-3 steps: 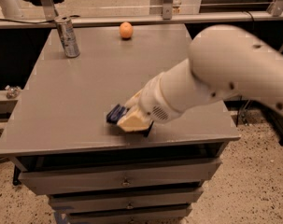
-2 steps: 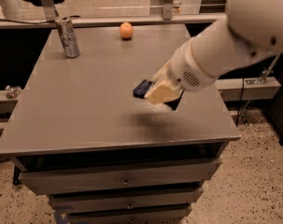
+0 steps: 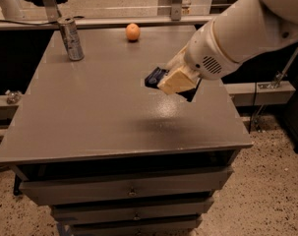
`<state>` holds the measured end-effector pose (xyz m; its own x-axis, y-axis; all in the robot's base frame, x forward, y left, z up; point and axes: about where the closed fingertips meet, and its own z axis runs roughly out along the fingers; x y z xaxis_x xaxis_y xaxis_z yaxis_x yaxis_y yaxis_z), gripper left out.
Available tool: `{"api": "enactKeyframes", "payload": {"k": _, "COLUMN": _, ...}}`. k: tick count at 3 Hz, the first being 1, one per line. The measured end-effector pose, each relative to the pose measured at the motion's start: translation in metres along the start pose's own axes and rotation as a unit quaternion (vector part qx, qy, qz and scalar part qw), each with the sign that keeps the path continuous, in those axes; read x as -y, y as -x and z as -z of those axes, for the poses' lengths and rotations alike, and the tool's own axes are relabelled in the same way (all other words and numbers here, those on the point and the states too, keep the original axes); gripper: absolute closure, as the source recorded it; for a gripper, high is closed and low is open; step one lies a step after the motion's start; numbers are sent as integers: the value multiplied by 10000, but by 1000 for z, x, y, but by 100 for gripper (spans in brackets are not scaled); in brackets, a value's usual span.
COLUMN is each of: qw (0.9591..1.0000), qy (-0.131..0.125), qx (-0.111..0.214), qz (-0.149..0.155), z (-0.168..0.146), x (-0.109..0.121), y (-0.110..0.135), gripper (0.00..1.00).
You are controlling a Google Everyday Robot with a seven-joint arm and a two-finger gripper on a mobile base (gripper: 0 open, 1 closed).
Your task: Move rxbar blueberry near orange
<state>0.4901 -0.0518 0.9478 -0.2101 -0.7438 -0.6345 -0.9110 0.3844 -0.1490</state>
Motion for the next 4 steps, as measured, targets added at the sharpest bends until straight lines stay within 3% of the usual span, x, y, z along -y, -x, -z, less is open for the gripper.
{"api": "enactKeyframes", "payload": {"k": 1, "qw": 9999, "qy": -103, "qx": 60, "qz": -11, "z": -6, "x": 10, "y": -2, "gripper": 100}}
{"api": "enactKeyframes", "payload": {"k": 2, "qw": 9986, "qy": -404, "qx": 330, "qz": -108, "z": -14, "x": 44, "y": -4, "gripper": 100}}
{"api": "enactKeyframes", "payload": {"k": 4, "qw": 9918, "qy": -935, "qx": 842, "qz": -235, "z": -40, "x": 153, "y": 1, "gripper": 100}}
